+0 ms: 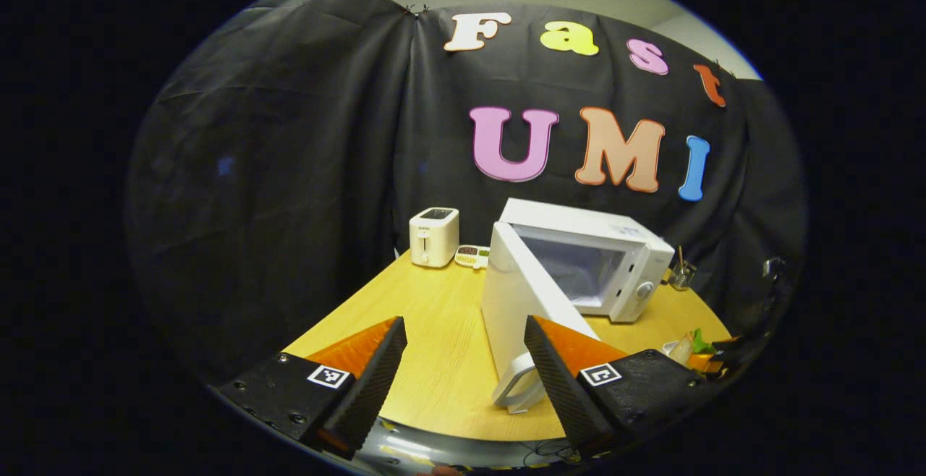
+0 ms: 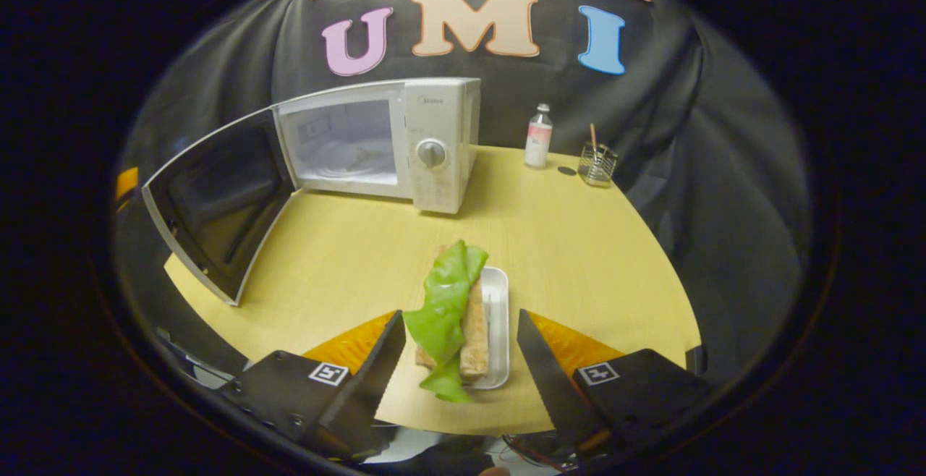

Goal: Open the microwave oven with the left hand, put the food in, and close the microwave oven.

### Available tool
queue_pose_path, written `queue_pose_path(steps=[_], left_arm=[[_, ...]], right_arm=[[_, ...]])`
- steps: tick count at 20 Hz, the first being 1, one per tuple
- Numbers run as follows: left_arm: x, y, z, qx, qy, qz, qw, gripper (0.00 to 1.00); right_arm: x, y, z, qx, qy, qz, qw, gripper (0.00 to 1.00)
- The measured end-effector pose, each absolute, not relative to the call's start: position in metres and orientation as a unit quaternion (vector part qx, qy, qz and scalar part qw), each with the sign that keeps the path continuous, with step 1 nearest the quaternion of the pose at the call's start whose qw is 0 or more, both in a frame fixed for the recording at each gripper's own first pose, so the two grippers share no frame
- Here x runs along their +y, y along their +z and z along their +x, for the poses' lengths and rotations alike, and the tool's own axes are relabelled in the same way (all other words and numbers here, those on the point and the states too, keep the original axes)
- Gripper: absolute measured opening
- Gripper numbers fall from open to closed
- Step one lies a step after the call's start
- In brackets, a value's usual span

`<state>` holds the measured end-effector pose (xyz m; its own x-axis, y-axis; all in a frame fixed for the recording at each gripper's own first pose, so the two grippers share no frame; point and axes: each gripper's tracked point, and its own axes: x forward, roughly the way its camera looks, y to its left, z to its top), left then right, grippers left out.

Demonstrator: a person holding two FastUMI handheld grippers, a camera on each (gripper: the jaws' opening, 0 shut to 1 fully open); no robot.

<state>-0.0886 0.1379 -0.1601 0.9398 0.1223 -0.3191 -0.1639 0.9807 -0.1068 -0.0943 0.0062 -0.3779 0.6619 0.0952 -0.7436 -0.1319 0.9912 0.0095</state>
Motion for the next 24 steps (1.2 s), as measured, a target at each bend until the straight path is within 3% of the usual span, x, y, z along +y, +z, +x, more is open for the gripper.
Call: queue_pose_path(steps=[2,3,4,6,8,9,12,13,20,21,22,24], left_arm=[[0.135,-0.140,-0.081,0.139,0.064,-0.064,0.986,0.96],[0.132,-0.133,-0.079,0.132,0.059,-0.064,0.987,0.96],[0.130,-0.126,-0.076,0.123,0.055,-0.061,0.989,0.96],[0.123,-0.119,-0.070,0.115,0.043,-0.052,0.991,0.94],[0.115,-0.121,-0.068,0.118,0.032,-0.050,0.991,0.96],[0.112,-0.122,-0.067,0.120,0.029,-0.055,0.991,0.96],[0.109,-0.126,-0.066,0.123,0.029,-0.071,0.989,0.94],[0.112,-0.127,-0.066,0.123,0.032,-0.071,0.989,0.94],[0.115,-0.127,-0.066,0.125,0.029,-0.070,0.989,0.96],[0.114,-0.128,-0.065,0.125,0.026,-0.072,0.989,0.96],[0.113,-0.128,-0.063,0.125,0.023,-0.073,0.989,0.96],[0.112,-0.129,-0.061,0.124,0.016,-0.074,0.989,0.96]], right_arm=[[0.003,-0.383,-0.102,0.417,0.060,-0.020,0.907,0.91],[0.002,-0.387,-0.103,0.419,0.059,-0.020,0.906,0.95],[0.001,-0.383,-0.107,0.420,0.058,-0.019,0.905,0.91],[0.005,-0.390,-0.108,0.430,0.061,-0.013,0.901,0.60],[0.008,-0.393,-0.106,0.440,0.069,-0.010,0.895,0.58],[0.007,-0.392,-0.112,0.444,0.070,-0.014,0.893,0.49],[0.006,-0.393,-0.111,0.453,0.064,-0.013,0.889,0.49],[0.005,-0.390,-0.114,0.452,0.063,-0.005,0.890,0.35],[0.003,-0.386,-0.108,0.459,0.060,0.009,0.886,0.35],[0.002,-0.385,-0.108,0.459,0.058,0.008,0.887,0.28],[0.001,-0.383,-0.107,0.458,0.055,0.006,0.887,0.35],[-0.002,-0.378,-0.105,0.455,0.049,0.001,0.889,0.34]])
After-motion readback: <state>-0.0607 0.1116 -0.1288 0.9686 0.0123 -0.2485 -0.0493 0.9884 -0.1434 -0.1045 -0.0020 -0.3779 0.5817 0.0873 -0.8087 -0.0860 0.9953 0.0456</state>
